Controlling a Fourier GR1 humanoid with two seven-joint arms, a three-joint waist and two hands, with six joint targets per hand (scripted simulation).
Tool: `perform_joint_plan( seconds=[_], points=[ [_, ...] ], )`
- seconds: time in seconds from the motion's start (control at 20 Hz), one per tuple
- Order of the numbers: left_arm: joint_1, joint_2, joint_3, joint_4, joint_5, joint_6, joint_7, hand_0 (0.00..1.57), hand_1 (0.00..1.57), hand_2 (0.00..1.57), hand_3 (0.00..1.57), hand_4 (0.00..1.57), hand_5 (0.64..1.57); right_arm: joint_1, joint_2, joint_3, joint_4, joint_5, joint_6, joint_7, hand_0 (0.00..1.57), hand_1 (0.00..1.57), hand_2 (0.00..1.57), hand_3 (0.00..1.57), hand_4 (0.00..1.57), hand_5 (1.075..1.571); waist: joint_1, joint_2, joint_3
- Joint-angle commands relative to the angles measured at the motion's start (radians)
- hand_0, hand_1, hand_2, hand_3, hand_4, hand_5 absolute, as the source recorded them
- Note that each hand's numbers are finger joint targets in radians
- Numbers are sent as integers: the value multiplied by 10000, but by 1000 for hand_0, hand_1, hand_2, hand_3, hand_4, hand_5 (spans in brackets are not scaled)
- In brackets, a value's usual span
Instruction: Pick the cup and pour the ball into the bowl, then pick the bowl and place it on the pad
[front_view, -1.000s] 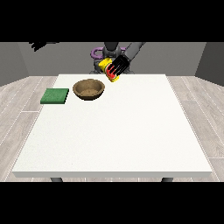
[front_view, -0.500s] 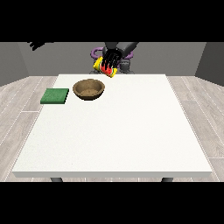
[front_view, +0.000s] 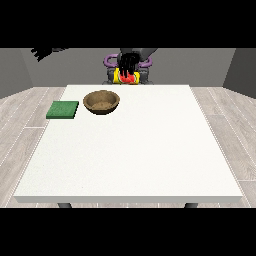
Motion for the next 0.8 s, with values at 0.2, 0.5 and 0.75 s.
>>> perform_joint_plan(
  seconds=[0.2, 0.5, 0.75],
  points=[
    [-22, 104, -271, 13, -1637, -486, 523, 859, 859, 1571, 1564, 543, 1539, -253, -18, -58, -193, -274, -48, 187, 0, 0, 0, 422, 443, 1570, -21, 510, -8],
    [-219, -52, -526, -375, -1980, -1958, 425, 0, 0, 1093, 1549, 783, 1570, -296, 320, 229, -447, -318, 28, 81, 0, 0, 0, 342, 450, 1571, -538, 594, -7],
    [-624, 117, -1307, -156, -3097, -2771, 78, 0, 0, 1489, 1571, 967, 1568, -342, 279, 140, -207, -471, 177, 47, 0, 0, 0, 303, 470, 1570, -476, 738, 1]
  ],
)
